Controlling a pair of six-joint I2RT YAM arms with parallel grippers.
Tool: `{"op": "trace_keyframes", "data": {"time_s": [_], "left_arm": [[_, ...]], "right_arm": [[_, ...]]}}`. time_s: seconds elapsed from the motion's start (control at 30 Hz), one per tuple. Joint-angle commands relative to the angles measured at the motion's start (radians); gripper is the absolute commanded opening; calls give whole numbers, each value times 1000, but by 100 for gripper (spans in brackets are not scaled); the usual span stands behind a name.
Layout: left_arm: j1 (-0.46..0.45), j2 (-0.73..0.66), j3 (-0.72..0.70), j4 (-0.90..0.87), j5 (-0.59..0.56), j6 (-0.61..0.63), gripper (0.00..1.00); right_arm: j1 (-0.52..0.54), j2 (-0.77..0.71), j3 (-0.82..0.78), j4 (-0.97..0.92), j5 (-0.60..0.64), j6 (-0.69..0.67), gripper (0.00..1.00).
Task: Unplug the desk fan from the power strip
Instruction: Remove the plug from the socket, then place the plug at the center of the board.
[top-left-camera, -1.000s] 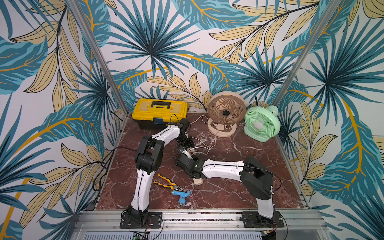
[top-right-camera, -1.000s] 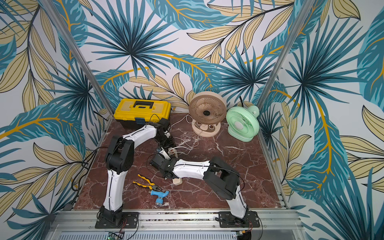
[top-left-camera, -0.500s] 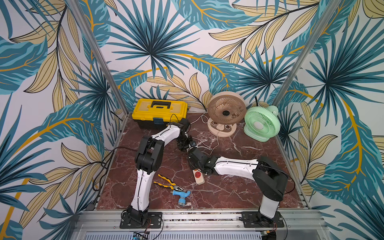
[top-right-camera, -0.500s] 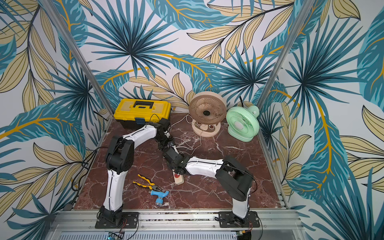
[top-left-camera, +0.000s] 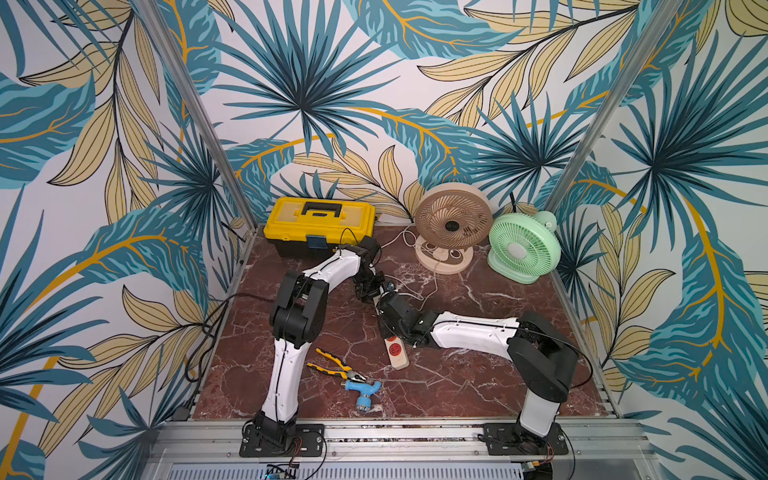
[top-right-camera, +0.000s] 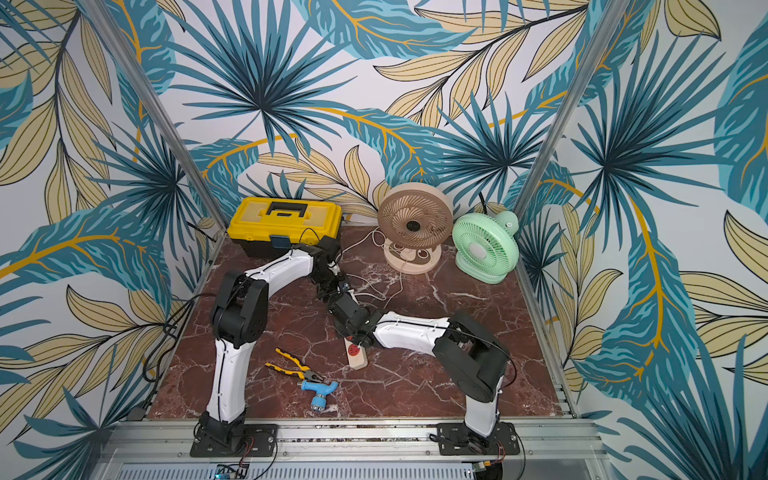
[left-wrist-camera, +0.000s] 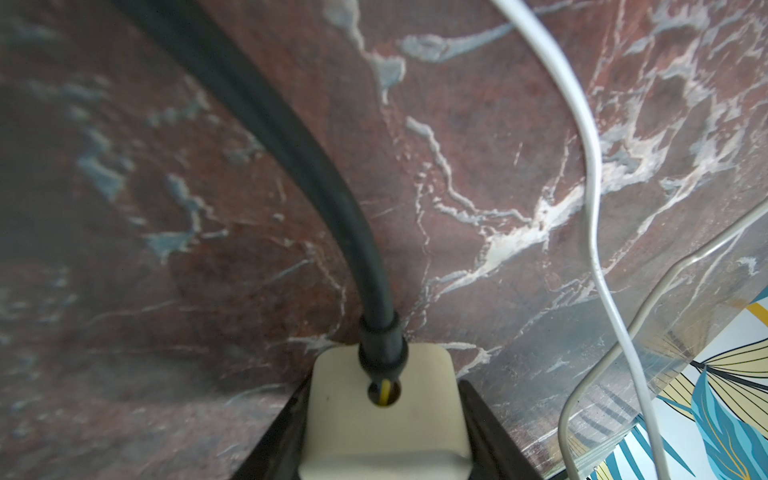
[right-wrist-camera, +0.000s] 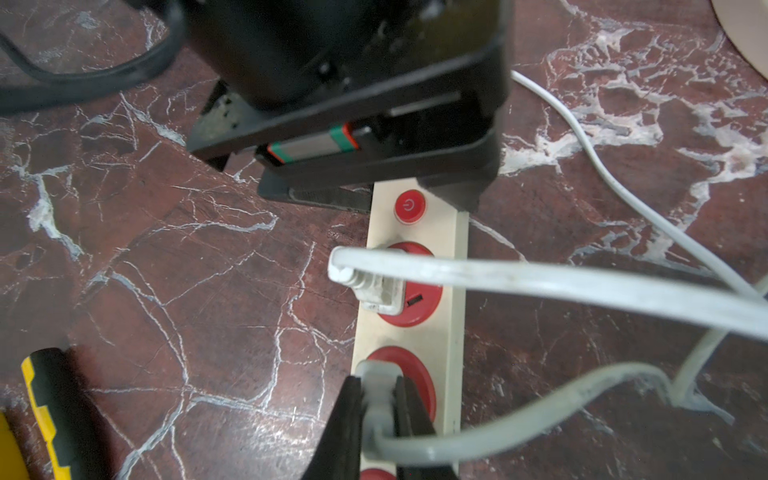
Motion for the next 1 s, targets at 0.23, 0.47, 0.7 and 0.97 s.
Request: {"op": "trace_keyframes", "data": {"time_s": [0.23, 0.47, 0.7, 0.97], "left_arm": [[9, 142, -68, 10, -192, 57, 0], [9, 144, -65, 6, -191, 58, 0], [9, 145, -63, 5, -191, 59, 0], [9, 145, -63, 5, -188, 61, 0]], "right_arm": [[-31, -155, -65, -41, 26, 55, 0], [-98, -274, -157, 5, -45, 92, 0], [-167, -424, -210, -68, -20, 60, 0], [-252, -546, -284, -149, 42, 30, 0]]}}
